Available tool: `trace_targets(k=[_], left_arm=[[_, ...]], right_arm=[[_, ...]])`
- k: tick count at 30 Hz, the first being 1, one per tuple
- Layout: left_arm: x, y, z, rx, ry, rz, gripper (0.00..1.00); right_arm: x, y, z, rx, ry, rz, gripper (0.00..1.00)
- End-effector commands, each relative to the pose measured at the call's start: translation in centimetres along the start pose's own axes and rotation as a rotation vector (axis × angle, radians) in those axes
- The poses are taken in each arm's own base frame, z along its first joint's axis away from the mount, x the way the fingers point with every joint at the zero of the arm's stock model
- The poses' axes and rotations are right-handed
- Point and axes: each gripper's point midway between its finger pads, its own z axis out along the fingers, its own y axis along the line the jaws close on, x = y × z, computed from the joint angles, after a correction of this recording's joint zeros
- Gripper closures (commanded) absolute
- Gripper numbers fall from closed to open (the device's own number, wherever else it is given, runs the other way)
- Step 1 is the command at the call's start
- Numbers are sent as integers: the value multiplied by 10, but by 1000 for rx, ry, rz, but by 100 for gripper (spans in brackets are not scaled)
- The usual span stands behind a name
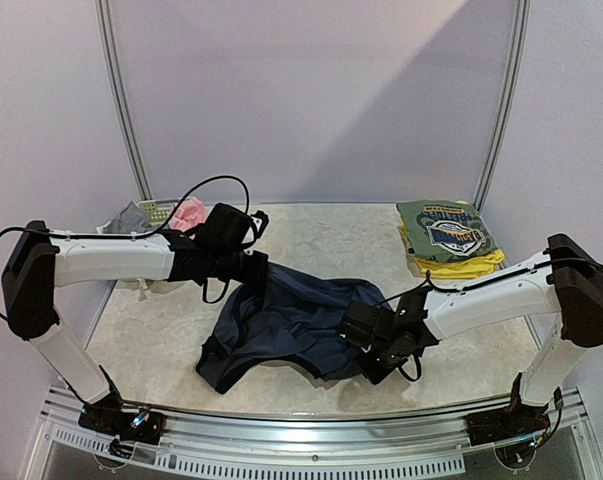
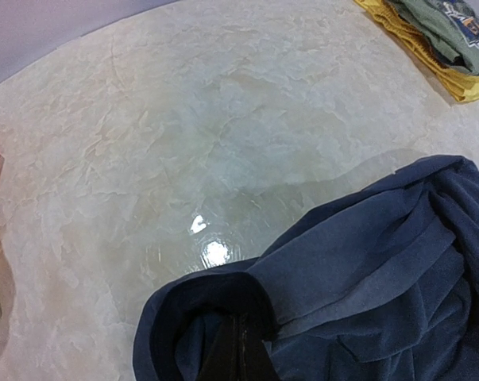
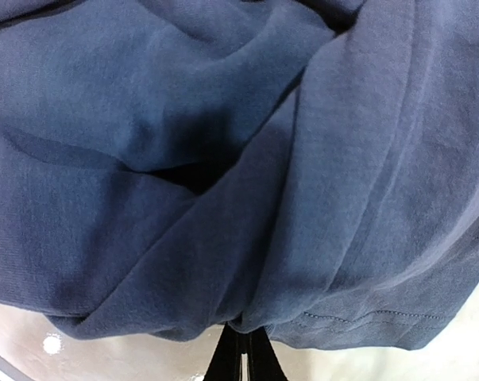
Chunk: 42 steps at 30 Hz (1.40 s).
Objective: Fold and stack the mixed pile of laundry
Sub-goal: Pick up the crumpled tank top from the center of the board, then flatten out the crumpled tank top at the center of the board.
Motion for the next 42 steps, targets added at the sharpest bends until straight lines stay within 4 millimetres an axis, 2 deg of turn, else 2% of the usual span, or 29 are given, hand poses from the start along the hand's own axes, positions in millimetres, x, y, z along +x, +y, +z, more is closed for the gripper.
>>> trace_targets(k=[1,6,13,17,27,34,38,42], left_arm=[[-1,8,0,-18,12,1,100],[-3,10,-10,-18,-2,-1,100],[-17,14,-43,-10,-57,-9,100],[-30,20,-73,-14,-110,-18,100],[-63,49,-172,-59,-305,-50,100],[-79,71,-245,-94,-440,-77,100],[-86,76,-287,-58,-528,-91,100],[-99,68,-324,22,-596,-72,100]], right_arm=[[-8,-11,-16,43,-52,8,100],[-25,-37,-54,131,-147,34,100],[-55,-83,-133,260,-342,113,100],[-68,-103,-175,309,-446,128,100],[-87,-145,-285,329,-696,175,100],[-85,-157,-342,241,-854,184,100],[-84,-143,-368,94,-941,97,100],[-80,-121,-395,-72,-1004,-32,100]])
